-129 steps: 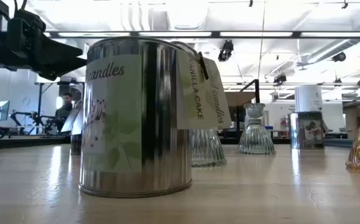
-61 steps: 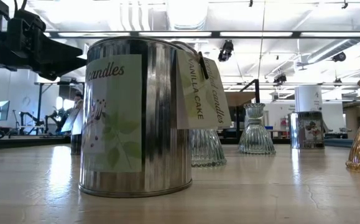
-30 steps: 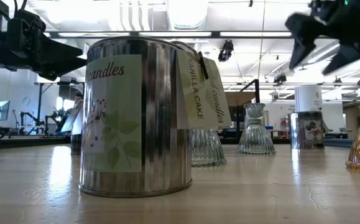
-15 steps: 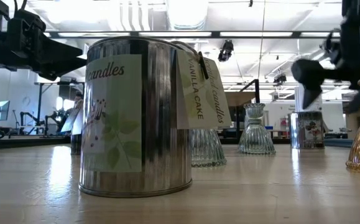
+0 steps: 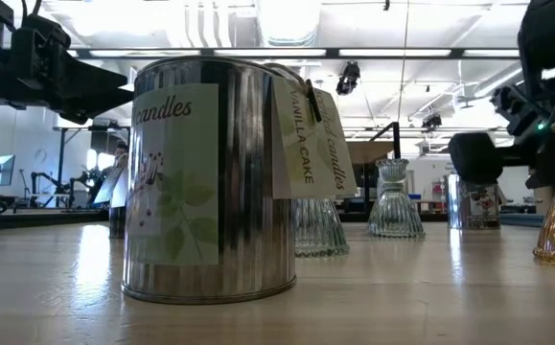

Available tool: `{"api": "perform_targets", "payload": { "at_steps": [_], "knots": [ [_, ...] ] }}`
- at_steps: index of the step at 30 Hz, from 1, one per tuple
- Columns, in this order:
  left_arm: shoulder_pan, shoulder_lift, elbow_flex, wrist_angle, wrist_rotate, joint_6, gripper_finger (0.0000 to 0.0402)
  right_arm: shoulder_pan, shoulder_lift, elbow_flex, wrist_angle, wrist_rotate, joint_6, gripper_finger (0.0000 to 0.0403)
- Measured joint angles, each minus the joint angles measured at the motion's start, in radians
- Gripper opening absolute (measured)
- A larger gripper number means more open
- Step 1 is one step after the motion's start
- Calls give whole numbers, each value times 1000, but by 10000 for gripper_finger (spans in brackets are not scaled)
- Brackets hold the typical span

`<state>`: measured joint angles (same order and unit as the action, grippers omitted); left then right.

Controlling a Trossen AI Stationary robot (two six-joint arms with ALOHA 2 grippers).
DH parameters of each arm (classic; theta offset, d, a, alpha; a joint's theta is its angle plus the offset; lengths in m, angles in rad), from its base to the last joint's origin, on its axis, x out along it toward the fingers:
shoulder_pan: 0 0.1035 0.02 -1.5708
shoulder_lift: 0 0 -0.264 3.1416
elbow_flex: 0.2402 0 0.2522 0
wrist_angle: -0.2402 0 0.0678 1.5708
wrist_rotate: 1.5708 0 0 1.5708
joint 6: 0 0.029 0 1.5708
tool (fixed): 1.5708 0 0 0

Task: Pick & Place candle stick holders
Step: Put the right brown scented candle on the shelf

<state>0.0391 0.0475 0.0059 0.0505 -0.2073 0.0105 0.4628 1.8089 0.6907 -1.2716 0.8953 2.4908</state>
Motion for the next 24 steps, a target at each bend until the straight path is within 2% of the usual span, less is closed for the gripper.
{"api": "perform_targets", "payload": {
  "at_steps": [12,16,18,24],
  "knots": [
    [0,0,0,0,0,0,273,-74,58,1,2,29,-28,400],
    [0,0,0,0,0,0,273,-93,58,-20,3,148,-51,400],
    [0,0,0,0,0,0,273,-112,55,-26,7,175,-47,400],
    [0,0,0,0,0,0,273,-130,49,-40,26,50,-13,400]
  ]
}}
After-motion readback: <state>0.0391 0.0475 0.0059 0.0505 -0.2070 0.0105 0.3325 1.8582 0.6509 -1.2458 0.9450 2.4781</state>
